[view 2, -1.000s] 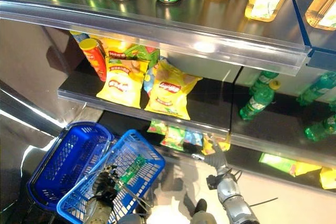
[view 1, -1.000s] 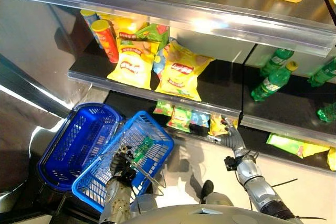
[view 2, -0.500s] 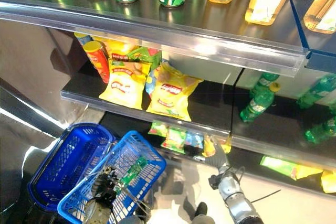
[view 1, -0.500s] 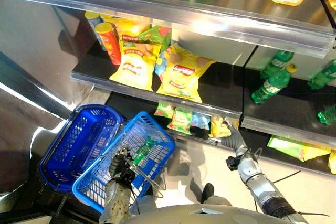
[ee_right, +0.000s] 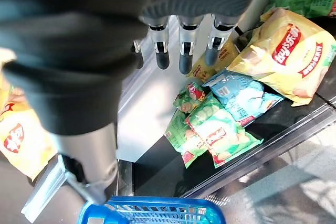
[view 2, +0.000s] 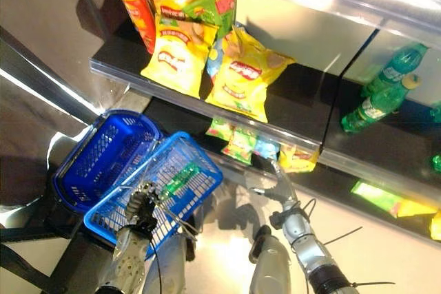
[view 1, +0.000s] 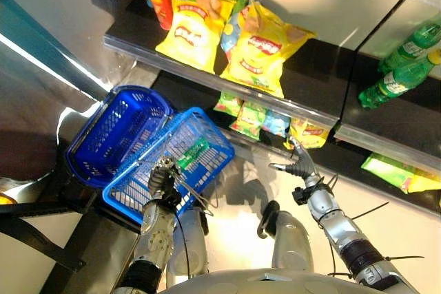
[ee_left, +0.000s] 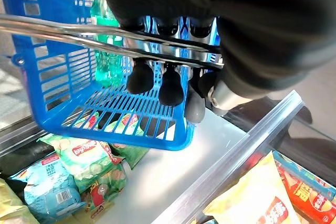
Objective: Pick up the snacks into the basket
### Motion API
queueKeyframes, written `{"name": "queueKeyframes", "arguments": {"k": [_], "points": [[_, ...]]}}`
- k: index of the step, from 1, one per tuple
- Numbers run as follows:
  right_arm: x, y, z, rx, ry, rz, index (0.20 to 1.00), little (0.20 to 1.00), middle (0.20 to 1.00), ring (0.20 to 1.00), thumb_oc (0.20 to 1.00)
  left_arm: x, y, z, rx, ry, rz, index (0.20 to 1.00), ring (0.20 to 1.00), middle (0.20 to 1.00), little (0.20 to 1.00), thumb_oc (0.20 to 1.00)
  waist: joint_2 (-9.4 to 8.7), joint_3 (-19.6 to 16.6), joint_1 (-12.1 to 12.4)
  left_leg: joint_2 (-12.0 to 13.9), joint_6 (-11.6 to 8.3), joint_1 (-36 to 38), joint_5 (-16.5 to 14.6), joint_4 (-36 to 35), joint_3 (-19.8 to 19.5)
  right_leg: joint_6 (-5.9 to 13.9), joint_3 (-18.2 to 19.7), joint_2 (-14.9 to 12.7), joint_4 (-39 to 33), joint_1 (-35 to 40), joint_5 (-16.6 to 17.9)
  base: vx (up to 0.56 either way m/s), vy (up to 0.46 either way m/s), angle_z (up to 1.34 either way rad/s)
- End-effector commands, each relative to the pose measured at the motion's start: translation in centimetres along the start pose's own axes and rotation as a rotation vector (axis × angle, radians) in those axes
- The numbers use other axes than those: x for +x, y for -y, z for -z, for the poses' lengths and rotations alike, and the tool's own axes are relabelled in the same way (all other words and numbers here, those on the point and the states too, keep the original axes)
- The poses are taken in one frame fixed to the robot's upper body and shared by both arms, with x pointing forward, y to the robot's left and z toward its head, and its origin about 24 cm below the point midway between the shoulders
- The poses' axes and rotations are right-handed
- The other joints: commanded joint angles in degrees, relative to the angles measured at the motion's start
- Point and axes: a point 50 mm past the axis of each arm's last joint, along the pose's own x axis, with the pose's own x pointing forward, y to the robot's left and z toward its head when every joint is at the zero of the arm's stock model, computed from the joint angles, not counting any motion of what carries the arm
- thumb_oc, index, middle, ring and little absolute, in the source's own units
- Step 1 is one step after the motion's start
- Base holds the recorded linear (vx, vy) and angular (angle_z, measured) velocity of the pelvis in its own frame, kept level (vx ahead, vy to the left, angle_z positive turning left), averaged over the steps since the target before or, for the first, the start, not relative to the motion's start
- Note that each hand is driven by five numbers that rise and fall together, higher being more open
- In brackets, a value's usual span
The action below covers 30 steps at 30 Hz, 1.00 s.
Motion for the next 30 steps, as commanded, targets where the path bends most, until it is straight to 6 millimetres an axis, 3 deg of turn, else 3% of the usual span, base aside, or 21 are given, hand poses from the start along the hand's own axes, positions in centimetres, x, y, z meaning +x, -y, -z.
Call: {"name": "queueKeyframes", "arguments": {"k": [1,16,18,21,23,24,25,26,30], "points": [[0.9,0.8,-2.5,0.046,0.12,0.056,1.0,1.0,1.0,1.0,1.0,-0.7,1.5,-2.3,-0.056,0.137,0.081,0.2,0.2,0.2,0.2,0.2,-0.15,-1.44,0.04,2.58,0.64,-1.01,-4.89,6.87,-1.79,5.76,1.23,-2.88,0.34,1.3,5.73,-0.02,0.005,-0.04],[1.8,-1.2,-1.2,-0.112,0.065,-0.08,1.0,1.0,1.0,1.0,1.0,-1.1,1.3,-2.0,-0.044,0.108,0.122,0.2,0.2,0.2,0.2,0.2,-0.43,-2.76,2.1,2.57,0.21,0.37,-4.29,5.2,-3.27,5.96,-0.77,-2.8,-0.84,4.05,5.66,0.01,-0.016,0.05],[2.8,-1.8,-1.8,-0.116,0.063,-0.091,1.0,1.0,1.0,1.0,1.0,-1.1,1.5,-1.8,-0.044,0.098,0.135,0.2,0.2,0.2,0.2,0.2,-0.34,-2.66,2.86,2.39,0.23,0.76,-4.14,4.95,-3.48,6.01,-1.12,-2.79,-1.12,4.73,5.8,0.01,-0.016,0.11],[5.9,-2.7,-4.5,-0.1,0.088,-0.074,1.0,1.0,1.0,1.0,1.0,-1.3,1.9,-1.7,-0.048,0.083,0.158,0.2,0.2,0.2,0.2,0.2,0.22,-2.35,4.92,1.98,0.24,1.08,-3.69,4.37,-3.85,6.06,-1.9,-2.96,-1.69,5.64,6.35,-0.01,-0.006,0.06],[6.5,-2.7,-5.2,-0.106,0.097,-0.069,1.0,1.0,1.0,1.0,1.0,-1.4,1.9,-1.7,-0.045,0.08,0.162,0.2,0.2,0.2,0.2,0.2,0.31,-2.17,5.28,1.86,0.26,1.15,-3.55,4.17,-3.93,6.07,-1.96,-2.96,-1.75,5.72,6.44,-0.01,0.0,0.1],[7.8,-2.7,-6.8,-0.109,0.123,-0.049,1.0,1.0,1.0,1.0,1.0,-1.5,2.1,-1.6,-0.038,0.064,0.175,0.2,0.2,0.2,0.2,0.2,0.58,-1.9,6.17,1.6,0.39,1.23,-3.37,3.97,-4.09,6.02,-2.09,-3.12,-1.81,5.91,6.69,-0.01,0.002,0.09],[7.8,-2.7,-6.9,-0.109,0.123,-0.049,1.0,1.0,1.0,1.0,1.0,-1.5,2.1,-1.6,-0.038,0.064,0.175,0.2,0.2,0.2,0.2,0.2,0.57,-1.86,6.17,1.6,0.39,1.25,-3.37,3.97,-4.08,6.02,-2.09,-3.12,-1.82,5.94,6.69,-0.01,-0.001,0.09],[9.0,-2.3,-8.1,-0.125,0.131,-0.025,1.0,1.0,1.0,1.0,1.0,-1.5,2.2,-1.6,-0.033,0.058,0.184,0.2,0.2,0.2,0.2,0.2,0.86,-1.47,7.11,1.33,0.38,1.24,-3.12,3.74,-4.28,5.91,-2.41,-3.16,-1.89,6.24,6.76,-0.01,-0.005,0.06],[10.1,-1.7,-9.3,-0.143,0.138,-0.003,1.0,1.0,1.0,1.0,1.0,-1.5,2.4,-1.5,-0.028,0.048,0.195,0.2,0.2,0.2,0.2,0.2,0.94,-0.88,7.98,0.97,0.39,1.62,-2.78,3.24,-4.58,5.81,-2.6,-3.2,-2.15,6.74,6.84,0.0,-0.005,0.13]]}}
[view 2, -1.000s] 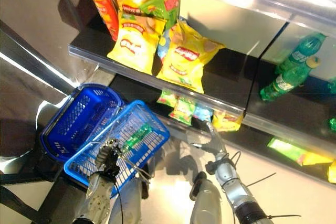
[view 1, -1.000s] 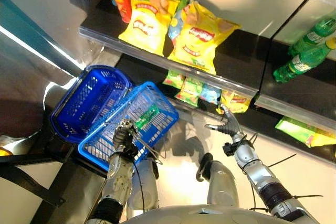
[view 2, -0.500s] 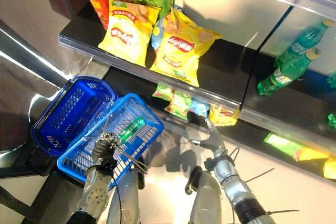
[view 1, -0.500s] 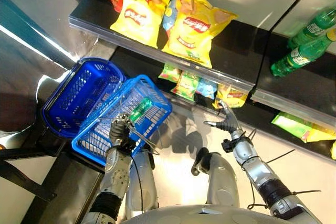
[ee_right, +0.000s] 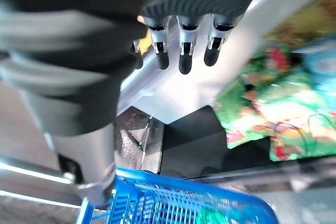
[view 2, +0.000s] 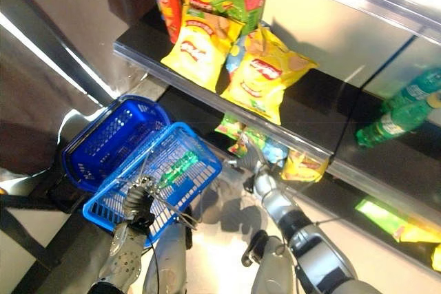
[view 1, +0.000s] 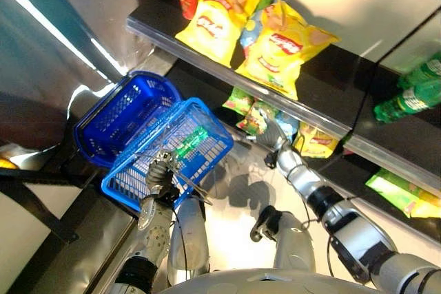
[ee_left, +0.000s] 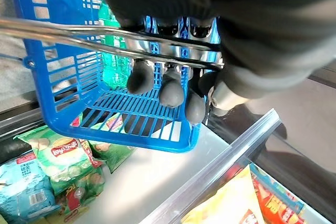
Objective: Pick up the snacks into the basket
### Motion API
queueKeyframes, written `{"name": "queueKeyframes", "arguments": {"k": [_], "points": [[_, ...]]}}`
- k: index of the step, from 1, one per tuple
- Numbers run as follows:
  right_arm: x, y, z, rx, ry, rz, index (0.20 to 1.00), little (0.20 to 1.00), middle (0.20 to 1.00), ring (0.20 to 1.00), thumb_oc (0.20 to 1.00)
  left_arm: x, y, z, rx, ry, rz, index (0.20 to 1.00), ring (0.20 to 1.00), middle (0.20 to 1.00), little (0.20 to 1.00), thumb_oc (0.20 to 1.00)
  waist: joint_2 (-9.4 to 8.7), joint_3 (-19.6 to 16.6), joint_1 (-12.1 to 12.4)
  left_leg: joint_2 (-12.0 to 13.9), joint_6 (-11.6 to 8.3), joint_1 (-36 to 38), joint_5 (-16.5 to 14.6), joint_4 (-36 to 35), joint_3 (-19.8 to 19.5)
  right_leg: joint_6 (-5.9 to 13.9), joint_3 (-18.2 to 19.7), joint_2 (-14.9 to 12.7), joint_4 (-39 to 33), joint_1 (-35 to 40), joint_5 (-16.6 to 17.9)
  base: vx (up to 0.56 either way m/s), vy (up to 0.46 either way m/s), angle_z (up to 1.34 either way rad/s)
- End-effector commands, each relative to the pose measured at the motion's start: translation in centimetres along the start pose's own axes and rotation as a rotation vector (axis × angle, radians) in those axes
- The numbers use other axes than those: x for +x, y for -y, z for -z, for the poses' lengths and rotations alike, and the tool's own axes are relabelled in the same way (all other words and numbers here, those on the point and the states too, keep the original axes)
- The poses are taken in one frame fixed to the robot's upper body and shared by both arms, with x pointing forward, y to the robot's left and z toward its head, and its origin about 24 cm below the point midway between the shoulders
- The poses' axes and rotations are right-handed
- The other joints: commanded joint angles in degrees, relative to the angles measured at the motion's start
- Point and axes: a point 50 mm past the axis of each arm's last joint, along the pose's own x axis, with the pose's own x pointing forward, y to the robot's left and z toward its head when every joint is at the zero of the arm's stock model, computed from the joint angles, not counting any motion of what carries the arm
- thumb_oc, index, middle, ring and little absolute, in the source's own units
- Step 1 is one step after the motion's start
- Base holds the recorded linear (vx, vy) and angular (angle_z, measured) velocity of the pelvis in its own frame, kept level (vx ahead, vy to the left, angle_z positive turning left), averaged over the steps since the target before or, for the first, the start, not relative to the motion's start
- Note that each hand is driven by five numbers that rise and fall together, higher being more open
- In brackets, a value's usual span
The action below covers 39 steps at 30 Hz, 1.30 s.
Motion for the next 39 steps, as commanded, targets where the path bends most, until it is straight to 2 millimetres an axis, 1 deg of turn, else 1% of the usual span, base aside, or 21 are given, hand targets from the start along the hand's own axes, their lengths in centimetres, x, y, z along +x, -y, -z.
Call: {"name": "queueKeyframes", "arguments": {"k": [1,7,8,9,10,11,12,16,20,24,25,26,27,33,35,36,39], "points": [[1.4,1.7,-1.0,-0.015,0.011,0.066,1.0,1.0,1.0,1.0,1.0,-0.9,2.3,-1.5,-0.025,0.069,0.155,0.2,0.2,0.2,0.2,0.2,1.26,-0.53,1.36,0.75,1.3,1.79,-2.49,1.44,-1.68,6.6,1.34,-1.9,-6.06,3.87,10.2,0.0,-0.012,0.15],[3.3,4.5,-1.3,-0.087,-0.049,0.134,1.0,1.0,1.0,1.0,1.0,-1.2,2.6,-1.2,-0.018,0.044,0.188,0.2,0.2,0.2,0.2,0.2,1.35,-0.24,2.63,0.5,1.37,1.75,-2.22,1.13,-2.03,6.5,1.05,-1.77,-6.04,3.93,10.37,-0.01,-0.013,0.07],[3.3,4.5,-1.3,-0.087,-0.049,0.134,1.0,1.0,1.0,1.0,1.0,-1.2,2.6,-1.2,-0.018,0.044,0.188,0.2,0.2,0.2,0.2,0.2,1.35,-0.24,2.63,0.5,1.37,1.75,-2.22,1.13,-2.03,6.5,1.06,-1.77,-6.04,3.93,10.37,0.0,0.0,0.0],[3.7,5.7,-1.6,-0.096,-0.052,0.183,1.0,1.0,1.0,1.0,1.0,-1.2,2.7,-1.3,-0.015,0.044,0.197,0.2,0.2,0.2,0.2,0.2,1.41,-0.18,2.68,0.49,1.43,1.61,-2.22,1.31,-2.13,6.53,1.16,-1.75,-5.89,3.79,10.44,0.0,0.0,0.0],[3.7,5.8,-1.6,-0.096,-0.052,0.183,1.0,1.0,1.0,1.0,1.0,-1.2,2.7,-1.3,-0.015,0.044,0.197,0.2,0.2,0.2,0.2,0.2,1.41,-0.17,2.68,0.49,1.43,1.61,-2.23,1.31,-2.13,6.53,1.16,-1.75,-5.88,3.79,10.44,0.0,0.0,0.0],[3.7,6.7,-1.7,-0.101,-0.049,0.244,1.0,1.0,1.0,1.0,1.0,-1.1,2.9,-1.4,-0.011,0.051,0.197,0.2,0.2,0.2,0.2,0.2,1.48,0.07,2.45,0.47,1.45,1.63,-2.27,1.45,-2.15,6.51,1.35,-1.74,-5.68,3.71,10.5,0.0,0.0,0.0],[3.6,6.9,-1.5,-0.1,-0.047,0.261,1.0,1.0,1.0,1.0,1.0,-1.1,2.9,-1.5,-0.012,0.055,0.196,0.2,0.2,0.2,0.2,0.2,1.55,0.17,2.27,0.46,1.43,1.66,-2.25,1.42,-2.14,6.48,1.45,-1.71,-5.64,3.74,10.45,0.0,0.0,0.0],[2.9,6.5,-1.1,-0.078,-0.031,0.297,1.0,1.0,1.0,1.0,1.0,-0.8,3.0,-1.7,-0.016,0.072,0.185,0.2,0.2,0.2,0.2,0.2,1.64,0.21,1.6,0.52,1.52,1.91,-2.39,1.43,-2.04,6.57,1.85,-1.67,-5.71,3.63,10.49,0.0,0.0,0.0],[1.5,4.9,0.1,-0.038,-0.031,0.274,1.0,1.0,1.0,1.0,1.0,-0.6,2.9,-1.6,-0.023,0.073,0.175,0.2,0.2,0.2,0.2,0.2,1.44,0.07,0.65,0.56,1.79,2.08,-2.63,1.4,-1.83,6.84,2.31,-1.72,-5.77,3.36,10.78,0.0,0.0,0.0],[-0.1,3.9,1.1,0.014,-0.022,0.264,1.0,1.0,1.0,1.0,1.0,-0.4,3.1,-1.8,-0.026,0.094,0.168,0.2,0.2,0.2,0.2,0.2,1.22,0.11,-0.62,0.7,1.82,2.01,-2.86,1.61,-1.58,7.05,2.37,-1.93,-5.8,3.16,10.86,0.0,0.0,0.0],[-0.1,3.9,1.1,0.014,-0.022,0.264,1.0,1.0,1.0,1.0,1.0,-0.4,3.1,-1.8,-0.026,0.094,0.168,0.2,0.2,0.2,0.2,0.2,1.22,0.09,-0.61,0.7,1.82,2.01,-2.86,1.61,-1.57,7.05,2.37,-1.93,-5.8,3.15,10.86,0.02,0.034,-0.01],[-1.0,3.5,1.4,0.037,-0.01,0.262,1.0,1.0,1.0,1.0,1.0,-0.3,3.0,-1.9,-0.027,0.106,0.151,0.2,0.2,0.2,0.2,0.2,1.01,0.13,-1.36,0.8,1.9,2.13,-3.03,1.74,-1.32,7.16,2.65,-2.04,-5.77,3.07,10.91,0.02,0.037,-0.02],[-1.4,3.4,1.7,0.056,-0.015,0.27,1.0,1.0,1.0,1.0,1.0,-0.2,3.0,-2.0,-0.028,0.112,0.145,0.2,0.2,0.2,0.2,0.2,1.0,0.14,-1.6,0.81,1.93,2.14,-3.14,1.88,-1.22,7.24,2.71,-2.15,-5.77,3.06,10.97,0.03,0.052,-0.02],[-3.1,4.3,2.6,0.101,-0.006,0.357,1.0,1.0,1.0,1.0,1.0,-0.2,2.8,-2.0,-0.038,0.122,0.12,0.2,0.2,0.2,0.2,0.2,0.78,0.3,-3.03,0.73,2.29,2.15,-3.61,2.42,-0.65,7.52,3.34,-2.49,-5.72,2.69,11.05,0.02,0.036,-0.05],[-3.3,4.6,2.7,0.102,-0.011,0.382,1.0,1.0,1.0,1.0,1.0,-0.2,2.8,-2.0,-0.039,0.124,0.118,0.2,0.2,0.2,0.2,0.2,0.78,0.27,-3.15,0.77,2.33,1.97,-3.7,2.64,-0.59,7.59,3.37,-2.61,-5.64,2.51,11.09,0.0,0.01,-0.02],[-3.3,5.2,2.7,0.11,-0.009,0.43,1.0,1.0,1.0,1.0,1.0,-0.2,2.8,-2.0,-0.04,0.125,0.118,0.2,0.2,0.2,0.2,0.2,0.81,0.22,-3.36,0.78,2.38,1.74,-3.8,2.8,-0.53,7.69,3.39,-2.68,-5.66,2.33,11.22,0.01,0.024,-0.05],[-3.3,6.0,2.9,0.127,-0.033,0.503,1.0,1.0,1.0,1.0,1.0,-0.3,2.6,-1.9,-0.041,0.119,0.109,0.2,0.2,0.2,0.2,0.2,0.85,0.18,-3.5,0.74,2.48,1.6,-3.79,2.79,-0.23,7.75,3.38,-2.67,-5.84,2.14,11.48,0.01,0.018,-0.04]]}}
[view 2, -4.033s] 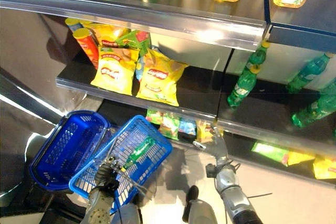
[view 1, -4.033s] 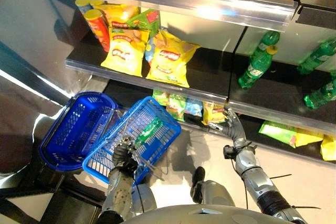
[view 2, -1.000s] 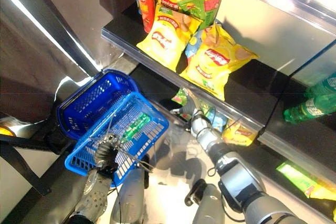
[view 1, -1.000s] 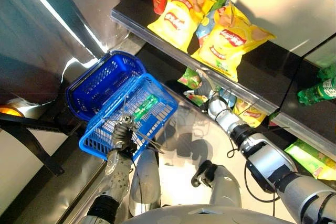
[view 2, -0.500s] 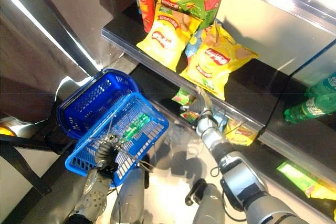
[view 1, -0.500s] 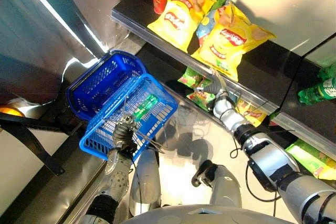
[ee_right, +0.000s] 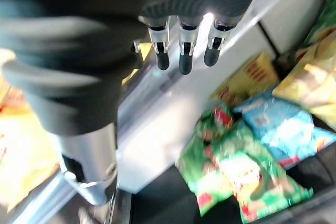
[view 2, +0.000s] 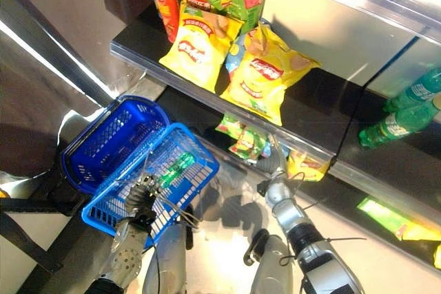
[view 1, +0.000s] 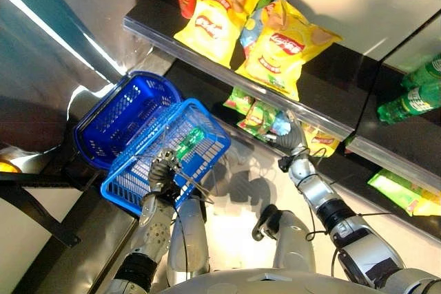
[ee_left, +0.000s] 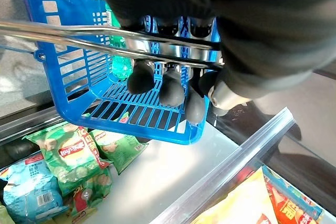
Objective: Pick up the snacks into the basket
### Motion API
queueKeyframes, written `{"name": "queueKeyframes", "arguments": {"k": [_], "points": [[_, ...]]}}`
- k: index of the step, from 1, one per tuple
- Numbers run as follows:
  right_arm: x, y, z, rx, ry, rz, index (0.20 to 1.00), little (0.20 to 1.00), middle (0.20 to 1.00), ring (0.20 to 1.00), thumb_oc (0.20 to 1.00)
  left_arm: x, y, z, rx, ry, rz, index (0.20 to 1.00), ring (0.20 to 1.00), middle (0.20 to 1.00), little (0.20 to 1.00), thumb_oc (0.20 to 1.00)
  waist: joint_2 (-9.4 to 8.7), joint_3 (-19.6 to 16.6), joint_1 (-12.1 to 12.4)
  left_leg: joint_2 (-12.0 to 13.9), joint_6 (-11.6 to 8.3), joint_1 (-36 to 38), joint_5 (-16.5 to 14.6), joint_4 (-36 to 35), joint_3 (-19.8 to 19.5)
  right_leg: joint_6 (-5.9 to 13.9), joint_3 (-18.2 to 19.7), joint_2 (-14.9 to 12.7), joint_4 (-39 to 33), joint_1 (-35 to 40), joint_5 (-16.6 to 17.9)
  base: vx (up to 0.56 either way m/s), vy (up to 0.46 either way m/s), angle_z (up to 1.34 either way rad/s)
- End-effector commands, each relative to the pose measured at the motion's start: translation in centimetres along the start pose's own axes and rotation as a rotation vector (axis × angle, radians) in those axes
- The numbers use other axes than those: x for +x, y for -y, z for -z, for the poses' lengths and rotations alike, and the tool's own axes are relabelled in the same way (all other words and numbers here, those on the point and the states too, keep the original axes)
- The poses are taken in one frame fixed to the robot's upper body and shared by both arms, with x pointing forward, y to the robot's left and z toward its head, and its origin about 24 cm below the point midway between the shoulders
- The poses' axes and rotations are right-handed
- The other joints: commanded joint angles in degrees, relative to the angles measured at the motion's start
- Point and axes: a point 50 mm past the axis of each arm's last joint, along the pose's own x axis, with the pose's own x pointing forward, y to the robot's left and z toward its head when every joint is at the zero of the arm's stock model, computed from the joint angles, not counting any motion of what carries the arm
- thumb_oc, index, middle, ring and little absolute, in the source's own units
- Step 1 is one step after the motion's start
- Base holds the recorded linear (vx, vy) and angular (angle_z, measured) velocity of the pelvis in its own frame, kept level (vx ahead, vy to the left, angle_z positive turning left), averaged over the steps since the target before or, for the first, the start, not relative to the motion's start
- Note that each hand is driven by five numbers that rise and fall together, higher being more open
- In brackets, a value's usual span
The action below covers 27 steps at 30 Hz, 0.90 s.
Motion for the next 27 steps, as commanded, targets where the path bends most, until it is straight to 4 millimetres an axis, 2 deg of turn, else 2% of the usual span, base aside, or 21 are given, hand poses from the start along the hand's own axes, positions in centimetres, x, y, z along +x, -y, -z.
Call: {"name": "queueKeyframes", "arguments": {"k": [1,7,10,12,13,18,21,27], "points": [[1.7,2.2,-2.8,0.057,0.119,0.152,1.0,1.0,1.0,1.0,1.0,-0.8,2.4,-1.6,-0.031,0.122,0.13,0.2,0.2,0.2,0.2,0.2,0.28,-0.33,0.68,0.91,2.55,2.28,-3.49,2.39,-0.41,7.15,3.14,-2.69,-5.14,2.48,11.56,0.0,0.0,0.0],[2.9,3.2,-3.7,0.09,0.116,0.22,1.0,1.0,1.0,1.0,1.0,-1.0,2.3,-1.5,-0.027,0.111,0.13,0.2,0.2,0.2,0.2,0.2,0.35,-0.42,0.97,0.63,2.58,1.82,-3.41,2.3,-0.51,7.17,3.13,-2.82,-5.59,2.37,11.91,0.0,0.0,0.0],[4.4,4.5,-5.1,0.114,0.132,0.285,1.0,1.0,1.0,1.0,1.0,-1.1,2.1,-1.3,-0.023,0.1,0.131,0.2,0.2,0.2,0.2,0.2,0.46,-0.58,1.45,0.42,2.57,1.41,-3.17,2.09,-0.59,7.02,3.2,-2.85,-5.74,2.16,12.05,0.0,0.0,0.0],[4.9,4.8,-5.6,0.122,0.132,0.298,1.0,1.0,1.0,1.0,1.0,-1.1,2.1,-1.3,-0.019,0.098,0.134,0.2,0.2,0.2,0.2,0.2,0.53,-0.64,1.66,0.38,2.55,1.39,-3.08,1.93,-0.56,7.01,3.22,-2.85,-5.83,2.14,12.12,0.0,0.0,0.0],[5.6,4.9,-6.5,0.12,0.146,0.299,1.0,1.0,1.0,1.0,1.0,-1.2,2.1,-1.3,-0.018,0.092,0.135,0.2,0.2,0.2,0.2,0.2,0.56,-0.61,1.98,0.34,2.55,1.3,-3.02,1.96,-0.51,6.96,3.19,-2.86,-5.75,2.06,12.17,0.0,0.0,0.0],[7.0,5.0,-7.9,0.117,0.147,0.275,1.0,1.0,1.0,1.0,1.0,-1.3,2.1,-1.2,-0.021,0.08,0.139,0.2,0.2,0.2,0.2,0.2,0.55,-0.45,2.66,0.22,2.49,0.97,-2.81,1.83,-0.54,6.83,3.2,-2.81,-5.94,1.73,12.5,0.0,0.0,0.0],[8.0,4.4,-9.0,0.096,0.136,0.219,1.0,1.0,1.0,1.0,1.0,-1.3,2.0,-1.2,-0.021,0.073,0.142,0.2,0.2,0.2,0.2,0.2,0.45,-0.21,3.19,0.16,2.44,0.73,-2.61,1.73,-0.6,6.72,3.16,-2.68,-5.97,1.58,12.75,0.0,0.0,0.0],[9.3,4.4,-9.7,0.086,0.072,0.187,1.0,1.0,1.0,1.0,1.0,-1.5,2.0,-1.3,-0.016,0.065,0.156,0.2,0.2,0.2,0.2,0.2,0.76,0.33,4.07,-0.08,2.52,0.94,-2.3,1.37,-0.55,6.67,3.11,-2.59,-5.96,1.63,13.04,0.0,0.0,0.0]]}}
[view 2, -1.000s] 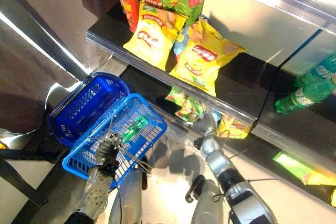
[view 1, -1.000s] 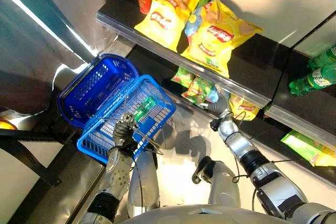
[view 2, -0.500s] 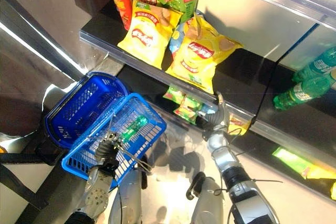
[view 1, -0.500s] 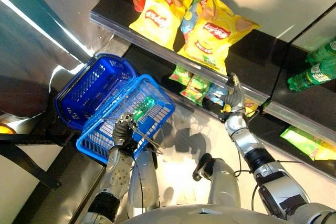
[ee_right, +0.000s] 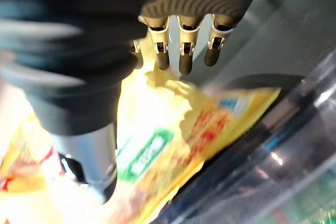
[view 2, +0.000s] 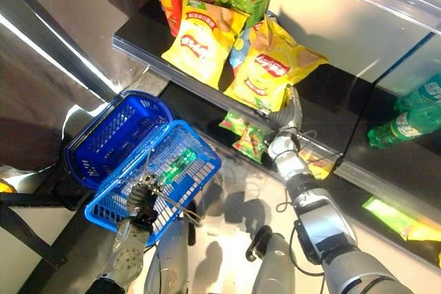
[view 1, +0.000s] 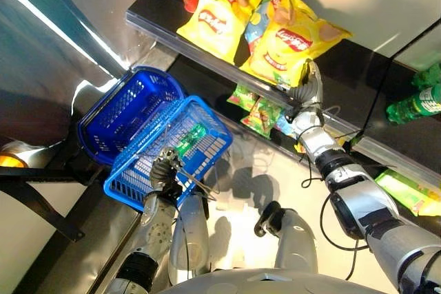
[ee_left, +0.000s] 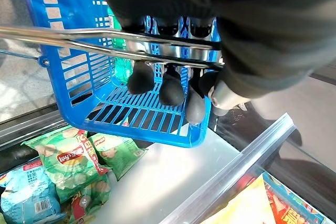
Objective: Pick up the snacks into the basket
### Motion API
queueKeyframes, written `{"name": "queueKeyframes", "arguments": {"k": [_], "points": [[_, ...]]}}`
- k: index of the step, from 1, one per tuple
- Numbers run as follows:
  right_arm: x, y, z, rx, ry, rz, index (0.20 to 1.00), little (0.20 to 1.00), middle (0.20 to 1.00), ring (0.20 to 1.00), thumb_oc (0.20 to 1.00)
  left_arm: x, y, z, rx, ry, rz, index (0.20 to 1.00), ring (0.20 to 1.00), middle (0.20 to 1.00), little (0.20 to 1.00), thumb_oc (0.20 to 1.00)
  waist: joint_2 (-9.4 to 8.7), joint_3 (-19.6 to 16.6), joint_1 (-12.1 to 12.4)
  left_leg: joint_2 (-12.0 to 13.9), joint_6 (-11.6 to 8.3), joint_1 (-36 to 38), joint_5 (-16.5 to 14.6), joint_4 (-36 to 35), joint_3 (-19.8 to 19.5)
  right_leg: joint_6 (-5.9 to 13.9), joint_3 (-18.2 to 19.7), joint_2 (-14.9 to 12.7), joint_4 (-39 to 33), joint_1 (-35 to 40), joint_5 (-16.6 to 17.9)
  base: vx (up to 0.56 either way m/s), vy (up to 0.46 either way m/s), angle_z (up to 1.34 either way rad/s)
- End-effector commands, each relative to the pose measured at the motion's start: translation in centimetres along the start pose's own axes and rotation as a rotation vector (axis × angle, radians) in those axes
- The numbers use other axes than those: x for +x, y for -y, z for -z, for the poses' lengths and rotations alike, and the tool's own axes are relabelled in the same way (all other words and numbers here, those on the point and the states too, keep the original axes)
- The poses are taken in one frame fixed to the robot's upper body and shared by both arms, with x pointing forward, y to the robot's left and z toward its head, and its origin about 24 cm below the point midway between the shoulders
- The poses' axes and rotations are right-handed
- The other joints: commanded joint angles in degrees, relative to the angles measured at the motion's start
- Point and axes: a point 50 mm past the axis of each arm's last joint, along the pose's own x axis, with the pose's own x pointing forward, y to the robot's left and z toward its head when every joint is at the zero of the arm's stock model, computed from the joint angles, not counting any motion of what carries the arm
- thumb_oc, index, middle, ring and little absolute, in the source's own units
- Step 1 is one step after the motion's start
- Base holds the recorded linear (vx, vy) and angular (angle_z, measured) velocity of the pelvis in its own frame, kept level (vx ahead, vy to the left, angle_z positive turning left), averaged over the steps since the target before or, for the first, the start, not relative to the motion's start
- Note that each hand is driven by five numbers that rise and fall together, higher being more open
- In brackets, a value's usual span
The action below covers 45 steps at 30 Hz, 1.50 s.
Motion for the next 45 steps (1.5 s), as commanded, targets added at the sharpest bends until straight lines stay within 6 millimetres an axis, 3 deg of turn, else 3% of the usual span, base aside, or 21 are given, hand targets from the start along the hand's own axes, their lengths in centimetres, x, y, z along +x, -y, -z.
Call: {"name": "queueKeyframes", "arguments": {"k": [1,13,22,31,32,33,45], "points": [[2.2,1.3,-2.8,0.032,0.035,0.023,1.0,1.0,1.0,1.0,1.0,-1.4,1.6,-1.5,-0.019,0.075,0.134,0.2,0.2,0.2,0.2,0.2,0.31,-0.01,1.4,0.07,2.55,1.68,-2.31,1.16,-0.69,6.62,3.14,-2.5,-5.92,2.34,13.04,0.0,0.0,0.0],[3.1,1.2,-3.0,-0.021,-0.067,-0.001,1.0,1.0,1.0,1.0,1.0,-1.5,1.8,-1.5,-0.006,0.056,0.158,0.2,0.2,0.2,0.2,0.2,0.79,0.46,2.66,-0.69,2.91,2.06,-2.29,0.81,-1.2,6.8,2.83,-2.71,-5.72,2.88,13.2,0.0,0.001,0.01],[4.5,4.2,-2.8,-0.116,-0.102,0.078,1.0,1.0,1.0,1.0,1.0,-1.5,2.2,-1.7,0.012,0.055,0.192,0.2,0.2,0.2,0.2,0.2,1.82,0.7,4.31,-1.7,3.35,1.77,-2.38,1.03,-1.99,7.32,2.15,-3.28,-5.72,3.39,13.74,0.0,0.003,0.06],[5.2,6.7,-2.0,-0.429,-0.075,0.104,1.0,1.0,1.0,1.0,1.0,-1.7,2.6,-1.5,0.019,0.031,0.239,0.2,0.2,0.2,0.2,0.2,3.06,0.58,5.9,-2.79,3.83,0.73,-2.25,1.36,-2.8,7.57,1.35,-3.72,-5.4,3.15,13.89,0.0,0.011,0.09],[5.2,6.8,-1.8,-0.459,-0.069,0.099,0.391,0.391,0.391,0.391,0.391,-1.6,2.7,-1.6,0.023,0.029,0.245,0.2,0.2,0.2,0.2,0.2,3.17,0.61,6.06,-2.85,3.85,0.61,-2.17,1.37,-2.9,7.57,1.26,-3.8,-5.37,3.11,13.91,-0.01,0.006,0.05],[5.2,6.8,-1.8,-0.459,-0.069,0.099,0.2,0.2,0.2,0.2,0.2,-1.6,2.7,-1.6,0.023,0.029,0.245,0.2,0.2,0.2,0.2,0.2,3.17,0.61,6.06,-2.85,3.85,0.61,-2.17,1.37,-2.9,7.57,1.26,-3.8,-5.37,3.11,13.91,-0.01,0.006,0.08],[5.2,7.3,-1.4,-0.479,-0.056,0.121,0.2,0.2,0.2,0.2,0.2,-1.5,4.7,-2.4,-0.011,0.057,0.331,0.2,0.2,0.2,0.2,0.2,3.68,0.86,5.96,-3.13,4.23,-0.5,-2.46,2.47,-3.08,7.59,1.29,-4.41,-4.47,1.97,13.95,0.0,0.004,0.02]]}}
